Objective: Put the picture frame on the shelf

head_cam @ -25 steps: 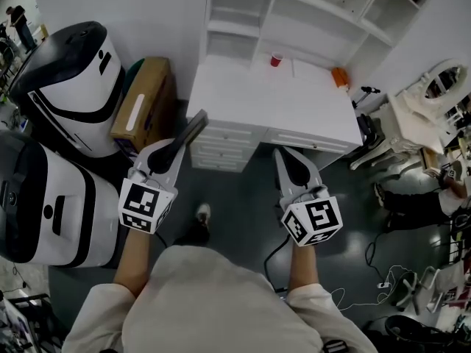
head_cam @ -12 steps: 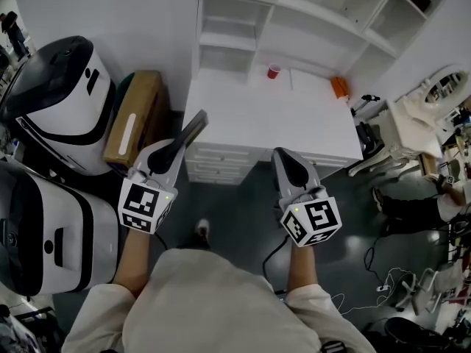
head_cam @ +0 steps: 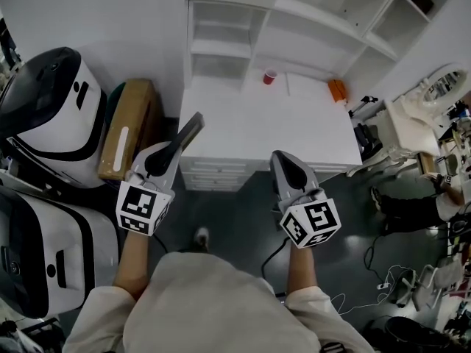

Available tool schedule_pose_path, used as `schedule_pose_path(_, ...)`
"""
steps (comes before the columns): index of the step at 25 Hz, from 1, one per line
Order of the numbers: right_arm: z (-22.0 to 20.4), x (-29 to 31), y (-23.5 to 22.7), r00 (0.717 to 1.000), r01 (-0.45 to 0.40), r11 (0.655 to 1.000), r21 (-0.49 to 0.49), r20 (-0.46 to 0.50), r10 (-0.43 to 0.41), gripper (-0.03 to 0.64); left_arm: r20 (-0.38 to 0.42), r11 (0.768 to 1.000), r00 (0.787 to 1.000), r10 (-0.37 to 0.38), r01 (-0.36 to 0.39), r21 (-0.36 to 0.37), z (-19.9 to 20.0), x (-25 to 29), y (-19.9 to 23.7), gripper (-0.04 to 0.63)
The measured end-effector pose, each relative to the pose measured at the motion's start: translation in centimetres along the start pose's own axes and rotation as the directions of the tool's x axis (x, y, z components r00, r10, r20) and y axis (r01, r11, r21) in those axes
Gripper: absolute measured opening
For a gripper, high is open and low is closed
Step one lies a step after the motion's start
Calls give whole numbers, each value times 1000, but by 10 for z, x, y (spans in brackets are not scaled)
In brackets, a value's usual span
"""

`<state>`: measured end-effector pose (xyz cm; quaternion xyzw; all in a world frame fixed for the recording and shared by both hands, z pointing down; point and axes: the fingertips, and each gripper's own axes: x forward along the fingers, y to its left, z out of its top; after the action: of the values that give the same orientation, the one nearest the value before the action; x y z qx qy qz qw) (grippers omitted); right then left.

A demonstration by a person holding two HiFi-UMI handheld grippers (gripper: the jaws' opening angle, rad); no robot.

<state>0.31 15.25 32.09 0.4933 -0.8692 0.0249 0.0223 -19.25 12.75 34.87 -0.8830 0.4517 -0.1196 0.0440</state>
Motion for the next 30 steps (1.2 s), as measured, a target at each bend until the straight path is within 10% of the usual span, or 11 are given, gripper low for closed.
schedule_pose_path(30, -1, 103, -120, 1000, -4, 998, 62, -7, 5, 6, -57, 999, 998, 6, -3, 45, 12, 148, 47, 15)
